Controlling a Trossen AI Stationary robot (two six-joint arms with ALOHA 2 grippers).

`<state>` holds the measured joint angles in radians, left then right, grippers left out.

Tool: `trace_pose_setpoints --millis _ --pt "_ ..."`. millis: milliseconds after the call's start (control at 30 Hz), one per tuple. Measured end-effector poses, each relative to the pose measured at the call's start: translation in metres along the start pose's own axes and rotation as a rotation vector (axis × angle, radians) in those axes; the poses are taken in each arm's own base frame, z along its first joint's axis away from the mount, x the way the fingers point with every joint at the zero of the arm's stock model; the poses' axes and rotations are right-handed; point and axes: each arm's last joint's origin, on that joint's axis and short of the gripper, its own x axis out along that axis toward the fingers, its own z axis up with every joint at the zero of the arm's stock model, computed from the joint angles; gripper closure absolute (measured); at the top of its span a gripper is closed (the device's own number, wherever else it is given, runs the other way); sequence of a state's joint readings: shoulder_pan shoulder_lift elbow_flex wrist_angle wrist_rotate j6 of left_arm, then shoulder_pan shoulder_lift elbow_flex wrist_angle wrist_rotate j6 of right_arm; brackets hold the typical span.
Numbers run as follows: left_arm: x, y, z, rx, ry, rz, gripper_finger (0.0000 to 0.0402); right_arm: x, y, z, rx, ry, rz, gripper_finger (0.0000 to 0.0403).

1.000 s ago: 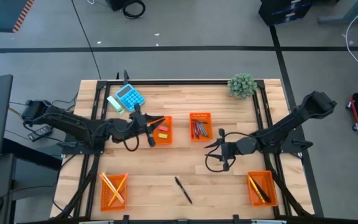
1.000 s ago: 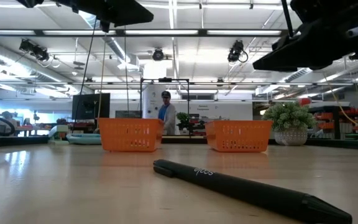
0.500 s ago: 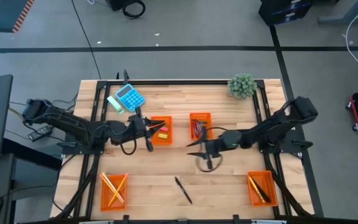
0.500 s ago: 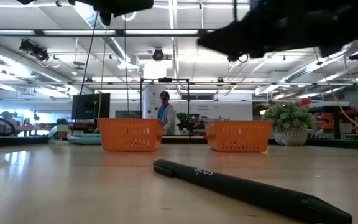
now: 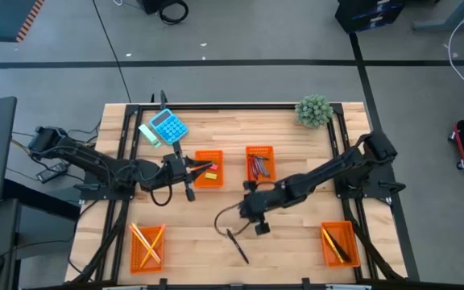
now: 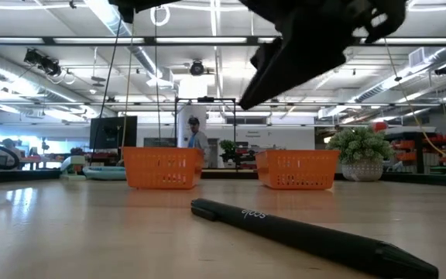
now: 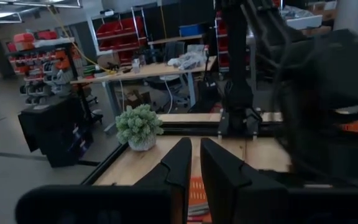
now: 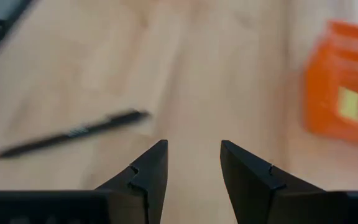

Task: Sort crayons/erasers/pens/pencils in bins
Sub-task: Put the black pen into the bottom right orange bin

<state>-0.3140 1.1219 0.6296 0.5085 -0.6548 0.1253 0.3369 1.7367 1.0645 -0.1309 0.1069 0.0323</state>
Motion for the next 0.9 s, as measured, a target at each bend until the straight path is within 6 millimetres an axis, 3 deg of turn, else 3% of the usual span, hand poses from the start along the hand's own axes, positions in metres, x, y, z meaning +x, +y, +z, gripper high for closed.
trace_pose_setpoints --millis 233,467,633,767,900 --pt "0.0 -0.001 0.0 0.001 0.003 -0.002 0.0362 0.039 0.043 0.009 -0.027 0.093 0.058 0.0249" --pt "-0.005 -0.007 0.0 0.002 0.001 -0.027 0.0367 0.06 0.058 0.007 0.033 0.151 -0.018 0.0249" --pt "-0.008 -0.011 0.003 -0.062 -0.015 -0.049 0.0361 0.052 0.065 0.008 0.022 0.174 0.013 0.0249" --pt "-0.01 -0.013 0.007 -0.062 -0.034 -0.061 0.0359 0.025 0.062 0.013 -0.032 0.22 0.022 0.0249" --pt "-0.011 -0.014 0.014 -0.044 -0.053 -0.066 0.0364 0.005 0.06 0.03 -0.086 0.115 0.028 0.0249"
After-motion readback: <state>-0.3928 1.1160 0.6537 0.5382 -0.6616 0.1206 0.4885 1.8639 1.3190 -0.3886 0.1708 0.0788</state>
